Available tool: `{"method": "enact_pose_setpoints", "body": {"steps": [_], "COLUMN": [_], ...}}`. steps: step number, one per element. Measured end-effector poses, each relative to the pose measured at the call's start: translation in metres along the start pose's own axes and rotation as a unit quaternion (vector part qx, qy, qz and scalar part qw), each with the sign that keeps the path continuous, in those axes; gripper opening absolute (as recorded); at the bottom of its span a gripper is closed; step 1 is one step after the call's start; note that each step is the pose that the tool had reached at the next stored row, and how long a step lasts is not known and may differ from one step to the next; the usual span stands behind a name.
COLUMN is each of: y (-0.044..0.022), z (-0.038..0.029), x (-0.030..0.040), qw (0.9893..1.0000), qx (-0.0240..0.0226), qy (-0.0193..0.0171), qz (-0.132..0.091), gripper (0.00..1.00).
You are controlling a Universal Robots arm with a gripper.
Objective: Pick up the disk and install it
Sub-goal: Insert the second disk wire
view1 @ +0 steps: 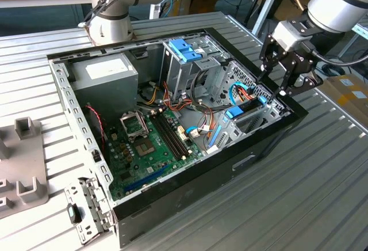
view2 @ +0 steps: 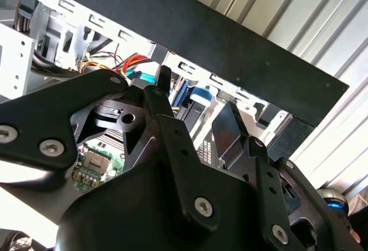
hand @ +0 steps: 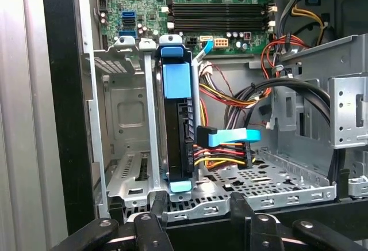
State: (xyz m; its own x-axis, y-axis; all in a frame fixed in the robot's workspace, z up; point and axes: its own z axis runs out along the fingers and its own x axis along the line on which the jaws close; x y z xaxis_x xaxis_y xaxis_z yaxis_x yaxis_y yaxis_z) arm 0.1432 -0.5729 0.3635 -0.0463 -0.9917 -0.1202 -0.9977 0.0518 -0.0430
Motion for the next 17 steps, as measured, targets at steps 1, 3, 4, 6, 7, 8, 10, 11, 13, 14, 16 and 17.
{"method": "enact_pose_setpoints", "body": {"steps": [1, 3, 4, 6, 7, 8, 10, 11, 13, 14, 16, 17], "y": [0.0008, 0.0047, 0.0076, 0.0126, 0.0140, 0.0162, 0.0194, 0.0223, 0.0270, 0.0297, 0.0348, 0.0393], "z": [-0.0004, -0.0013, -0.0015, -0.0020, -0.0022, -0.0028, -0.0035, -0.0039, -0.0042, -0.0043, -0.0045, -0.0048], "x": [0.0000, 0.0001, 0.0002, 0.0005, 0.0005, 0.0006, 0.0006, 0.0007, 0.0009, 0.0011, 0.0013, 0.0015], "qw": [1.0000, 1.0000, 1.0000, 1.0000, 1.0000, 1.0000, 1.0000, 1.0000, 1.0000, 1.0000, 1.0000, 1.0000], "qx": [0.0003, 0.0015, 0.0022, 0.0034, 0.0038, 0.0046, 0.0058, 0.0068, 0.0078, 0.0083, 0.0090, 0.0092], "qy": [-0.0001, 0.0000, -0.0001, -0.0001, -0.0001, -0.0001, -0.0003, -0.0003, -0.0003, -0.0004, -0.0004, -0.0004], "qz": [0.000, 0.000, 0.000, 0.000, 0.000, -0.001, -0.001, -0.001, -0.001, -0.001, -0.001, -0.001], "gripper": [0.56, 0.56, 0.56, 0.56, 0.56, 0.56, 0.56, 0.56, 0.56, 0.56, 0.56, 0.56]}}
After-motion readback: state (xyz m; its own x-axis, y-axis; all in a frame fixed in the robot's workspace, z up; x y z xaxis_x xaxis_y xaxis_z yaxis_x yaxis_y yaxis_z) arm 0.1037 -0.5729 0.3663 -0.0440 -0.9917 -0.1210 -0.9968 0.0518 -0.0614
